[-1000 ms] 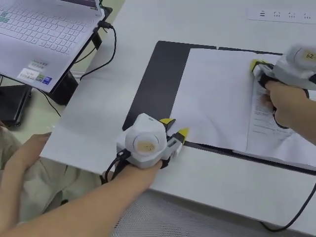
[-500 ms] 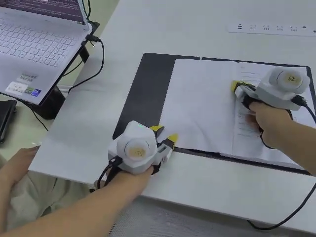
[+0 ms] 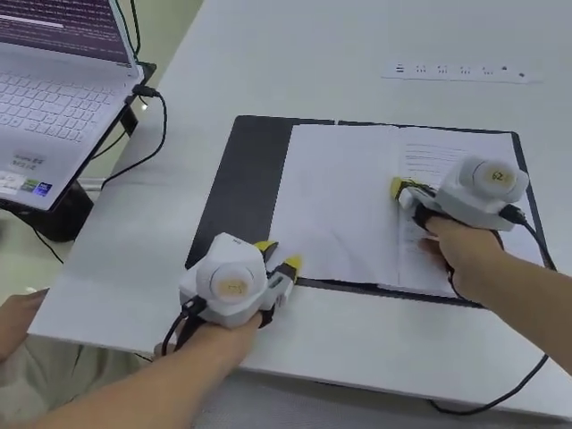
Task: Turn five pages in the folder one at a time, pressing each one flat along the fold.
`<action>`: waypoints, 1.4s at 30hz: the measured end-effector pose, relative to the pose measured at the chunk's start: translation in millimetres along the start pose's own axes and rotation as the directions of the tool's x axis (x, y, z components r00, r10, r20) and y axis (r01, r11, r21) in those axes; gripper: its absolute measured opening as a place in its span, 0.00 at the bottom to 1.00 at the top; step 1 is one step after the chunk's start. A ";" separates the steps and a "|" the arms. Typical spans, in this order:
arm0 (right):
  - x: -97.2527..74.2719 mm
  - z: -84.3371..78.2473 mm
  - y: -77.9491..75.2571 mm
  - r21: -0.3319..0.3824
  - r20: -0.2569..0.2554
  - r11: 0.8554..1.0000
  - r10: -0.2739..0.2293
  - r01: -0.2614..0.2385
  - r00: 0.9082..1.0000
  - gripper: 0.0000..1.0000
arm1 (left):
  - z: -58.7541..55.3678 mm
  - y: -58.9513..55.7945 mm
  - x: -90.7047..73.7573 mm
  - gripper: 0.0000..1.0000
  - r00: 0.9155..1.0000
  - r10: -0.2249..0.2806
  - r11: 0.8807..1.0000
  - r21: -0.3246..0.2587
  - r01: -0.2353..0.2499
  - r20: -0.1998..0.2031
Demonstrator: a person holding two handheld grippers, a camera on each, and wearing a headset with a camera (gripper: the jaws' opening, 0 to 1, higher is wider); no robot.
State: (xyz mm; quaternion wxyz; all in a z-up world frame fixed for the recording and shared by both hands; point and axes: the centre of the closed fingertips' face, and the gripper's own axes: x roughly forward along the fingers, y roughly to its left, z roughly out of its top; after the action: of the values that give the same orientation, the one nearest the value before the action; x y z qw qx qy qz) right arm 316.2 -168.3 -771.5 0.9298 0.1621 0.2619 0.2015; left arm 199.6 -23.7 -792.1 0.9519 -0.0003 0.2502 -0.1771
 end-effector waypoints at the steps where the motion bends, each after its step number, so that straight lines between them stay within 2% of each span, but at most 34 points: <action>1: -1.6 -1.2 0.6 -0.001 -0.003 1.000 0.000 0.000 1.000 0.00 | -0.1 0.0 0.0 0.22 1.000 0.000 1.000 0.000 0.000 0.000; 10: -26.0 -18.2 7.3 0.017 -0.018 1.000 -0.005 0.005 1.000 0.00 | 0.6 -1.0 -1.2 0.22 1.000 0.000 1.000 0.004 0.000 -0.003; 28: -69.9 -54.8 19.3 -0.004 -0.056 1.000 0.000 0.000 0.998 0.00 | 1.4 -1.4 -5.2 0.22 1.000 -0.001 1.000 0.011 0.001 -0.005; 36: -94.3 -76.4 26.8 0.003 -0.122 1.000 0.020 -0.020 0.992 0.00 | 2.3 -1.4 -5.9 0.22 1.000 0.001 1.000 0.011 -0.001 -0.012; 42: -110.3 -88.8 33.6 0.047 -0.192 0.999 0.029 -0.020 0.981 0.00 | 2.3 -1.1 -6.0 0.22 1.000 0.005 1.000 0.008 -0.005 -0.017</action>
State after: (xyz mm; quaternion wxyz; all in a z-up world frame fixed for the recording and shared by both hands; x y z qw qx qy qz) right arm 171.2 -172.5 -783.3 0.8936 0.1657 0.3532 0.2219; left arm 195.5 -22.9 -787.1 0.9501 0.0055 0.2577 -0.1755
